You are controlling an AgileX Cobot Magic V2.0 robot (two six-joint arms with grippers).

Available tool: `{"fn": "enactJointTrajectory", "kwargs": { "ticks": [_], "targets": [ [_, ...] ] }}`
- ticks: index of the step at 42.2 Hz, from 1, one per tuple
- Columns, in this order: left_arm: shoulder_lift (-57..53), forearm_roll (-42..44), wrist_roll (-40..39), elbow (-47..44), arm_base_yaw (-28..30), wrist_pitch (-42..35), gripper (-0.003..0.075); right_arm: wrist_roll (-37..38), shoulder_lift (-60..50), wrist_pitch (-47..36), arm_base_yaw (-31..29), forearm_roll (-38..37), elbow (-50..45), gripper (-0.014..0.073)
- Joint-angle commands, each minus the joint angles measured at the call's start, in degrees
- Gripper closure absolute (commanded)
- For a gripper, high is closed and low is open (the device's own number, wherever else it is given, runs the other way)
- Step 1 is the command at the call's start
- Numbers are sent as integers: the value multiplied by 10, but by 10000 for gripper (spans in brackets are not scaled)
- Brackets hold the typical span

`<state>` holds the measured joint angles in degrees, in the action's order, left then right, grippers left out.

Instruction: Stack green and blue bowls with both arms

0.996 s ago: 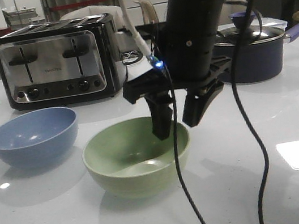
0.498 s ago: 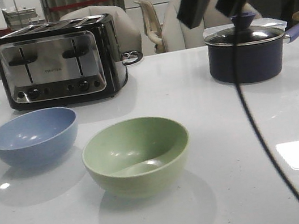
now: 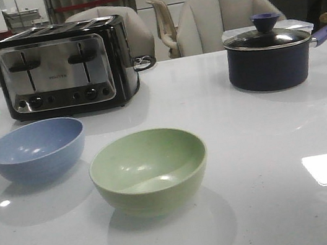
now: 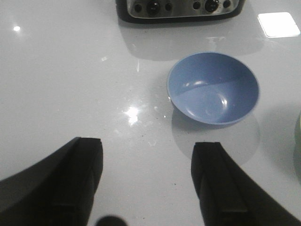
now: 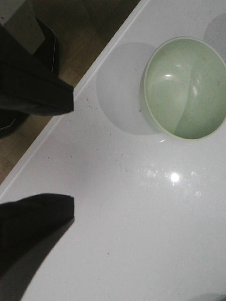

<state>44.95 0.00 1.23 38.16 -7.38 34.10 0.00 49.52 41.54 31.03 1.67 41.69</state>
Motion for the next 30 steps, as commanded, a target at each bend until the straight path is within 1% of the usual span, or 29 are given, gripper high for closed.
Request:
{"fn": "enactJointTrajectory", "kwargs": {
  "ticks": [1, 4, 6, 10, 20, 21, 24, 27, 30],
  "targets": [
    [32, 0, 21, 42, -33, -24, 242, -7, -20, -45, 0, -8, 11, 109],
    [70, 7, 21, 71, -54, -7, 242, -7, -22, -44, 0, -8, 11, 109],
    [101, 11, 21, 89, -58, 7, 242, -7, -22, -44, 0, -8, 11, 109],
    [163, 11, 21, 131, -58, 20, 242, -7, -21, -44, 0, -8, 11, 109],
    [331, 24, 21, 225, -58, 21, 237, -7, -21, -44, 0, -8, 11, 109],
    [345, 25, 21, 236, -58, 23, 230, -7, -21, -44, 0, -8, 11, 109],
    [391, 30, 21, 261, -58, 25, 180, -7, -21, -44, 0, -8, 11, 109],
    [434, 40, 19, 286, -58, 25, 107, -7, -21, -44, 0, -8, 11, 109],
    [474, 47, 19, 311, -58, 26, 75, -7, -21, -44, 0, -8, 11, 109]
  ]
}}
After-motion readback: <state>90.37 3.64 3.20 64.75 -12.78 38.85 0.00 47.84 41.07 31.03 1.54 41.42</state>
